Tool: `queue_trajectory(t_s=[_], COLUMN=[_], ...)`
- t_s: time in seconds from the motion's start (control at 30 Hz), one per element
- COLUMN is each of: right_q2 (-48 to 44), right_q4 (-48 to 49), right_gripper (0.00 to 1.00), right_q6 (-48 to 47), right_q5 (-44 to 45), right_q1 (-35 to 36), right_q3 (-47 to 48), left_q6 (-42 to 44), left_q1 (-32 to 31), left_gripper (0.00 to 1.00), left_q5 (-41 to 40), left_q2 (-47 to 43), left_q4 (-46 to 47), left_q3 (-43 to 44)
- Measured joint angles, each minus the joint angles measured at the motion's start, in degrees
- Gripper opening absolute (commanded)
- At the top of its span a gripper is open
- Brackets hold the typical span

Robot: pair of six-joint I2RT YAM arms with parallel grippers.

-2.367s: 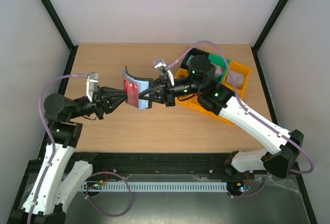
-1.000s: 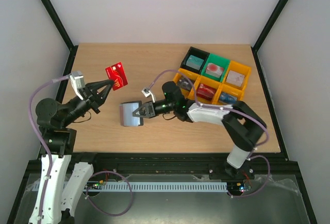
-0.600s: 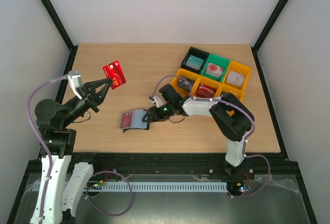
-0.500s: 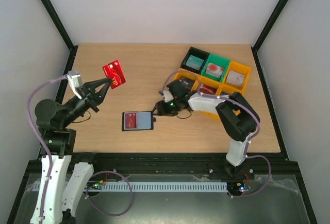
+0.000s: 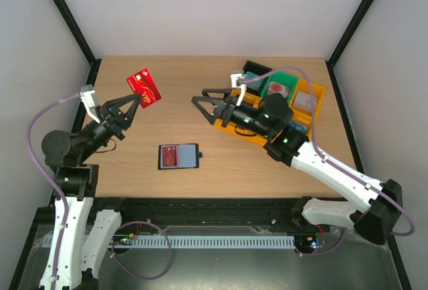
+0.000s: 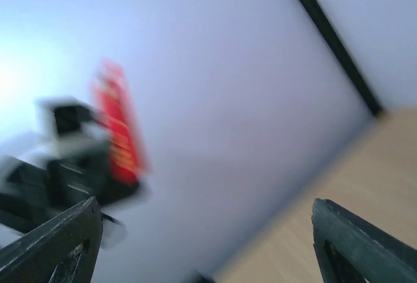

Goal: Take the credit cards out of the card holder

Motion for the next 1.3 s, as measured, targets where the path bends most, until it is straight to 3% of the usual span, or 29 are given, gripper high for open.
queue_trajectory(t_s=[0.13,0.23,0.33,0.73,0.87,0.9,0.97,1.0,1.13,1.3], right_q2=[-0.17,6.47,12.44,21.55,22.49,22.49,22.21,21.51,15.39,9.18], right_q4=[27.54,34.88,35.82,42.36,43.41,43.41,43.15,42.51,28.41,-8.72], right_gripper=[0.87,0.87,0.8,0.04,0.02,0.02,0.02,0.02,0.02,0.02], right_q6=[13.55,17.27,18.78,23.43,24.48,24.52,24.79,25.24,23.82,11.74], right_q5=[1.77,4.2,5.42,5.51,5.75,5.84,6.19,6.32,4.22,-1.73], right_q1=[2.91,6.36,10.38,14.88,14.99,14.99,14.62,14.32,6.12,-16.09], right_q3=[-3.63,-0.79,2.6,12.37,12.83,12.83,12.39,11.54,9.86,17.75], left_q6=[-7.63,-12.22,-15.15,-18.25,-18.4,-18.34,-17.33,-16.57,-10.8,-3.13], left_q1=[0.04,0.11,0.11,0.09,0.09,0.09,0.09,0.0,0.04,2.95], left_gripper=[0.02,0.02,0.02,0.02,0.04,0.22,0.83,0.97,0.99,0.99], left_q5=[0.15,0.15,0.15,0.15,0.15,0.13,-0.33,-0.79,-7.54,-17.31], left_q2=[2.84,4.83,5.44,4.83,4.7,4.7,4.48,4.22,1.99,-1.25], left_q4=[7.1,11.43,14.1,16.9,16.79,16.57,15.28,13.75,1.42,-13.07], left_q3=[0.22,0.7,0.96,1.01,0.98,0.98,0.98,0.98,1.01,-1.42])
